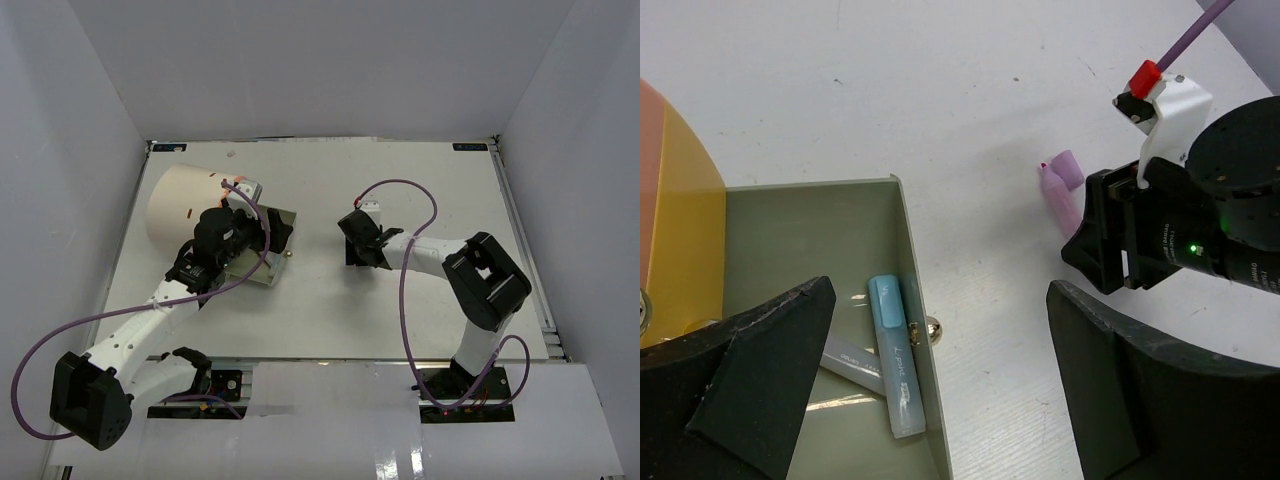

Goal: Sort the stationery into containers
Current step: Pick up the pen from the center of the board.

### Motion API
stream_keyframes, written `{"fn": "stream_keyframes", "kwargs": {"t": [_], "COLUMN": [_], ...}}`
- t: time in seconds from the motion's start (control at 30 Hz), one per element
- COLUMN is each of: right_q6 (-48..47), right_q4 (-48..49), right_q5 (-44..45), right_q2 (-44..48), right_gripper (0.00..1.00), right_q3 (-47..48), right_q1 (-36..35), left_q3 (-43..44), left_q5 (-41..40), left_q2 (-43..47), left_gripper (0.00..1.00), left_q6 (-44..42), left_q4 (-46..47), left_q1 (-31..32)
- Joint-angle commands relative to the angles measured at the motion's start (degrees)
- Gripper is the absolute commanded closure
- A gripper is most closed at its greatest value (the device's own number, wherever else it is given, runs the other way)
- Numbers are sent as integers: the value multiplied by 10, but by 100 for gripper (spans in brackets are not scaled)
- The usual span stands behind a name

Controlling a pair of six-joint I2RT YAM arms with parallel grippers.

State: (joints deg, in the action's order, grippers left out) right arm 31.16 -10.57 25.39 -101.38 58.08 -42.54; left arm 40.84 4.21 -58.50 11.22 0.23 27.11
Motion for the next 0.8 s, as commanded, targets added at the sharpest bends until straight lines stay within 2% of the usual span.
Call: {"fn": "stream_keyframes", "kwargs": {"t": [0.0, 0.33, 0.47, 0.6, 0.77], "right_q6": [11, 19, 20, 0, -40], "right_q4": [1, 5, 12, 57, 131], "right_q5": [6, 20, 19, 8, 3], "right_q2": [-10, -7, 6, 68, 173], "right_gripper": [48, 66, 80, 84, 87], "right_q3": [22, 3, -14, -51, -98], "right_q1": [5, 5, 4, 4, -17], "left_q3": [-4, -6, -8, -4, 3], "left_q5": [10, 20, 28, 41, 91], "left_q2": [13, 11, 12, 15, 29], "left_gripper": [2, 2, 2, 2, 2], "left_q6": [8, 13, 18, 46, 152], "left_q4": [14, 19, 24, 27, 43], "left_q1": [0, 0, 0, 0, 0]}}
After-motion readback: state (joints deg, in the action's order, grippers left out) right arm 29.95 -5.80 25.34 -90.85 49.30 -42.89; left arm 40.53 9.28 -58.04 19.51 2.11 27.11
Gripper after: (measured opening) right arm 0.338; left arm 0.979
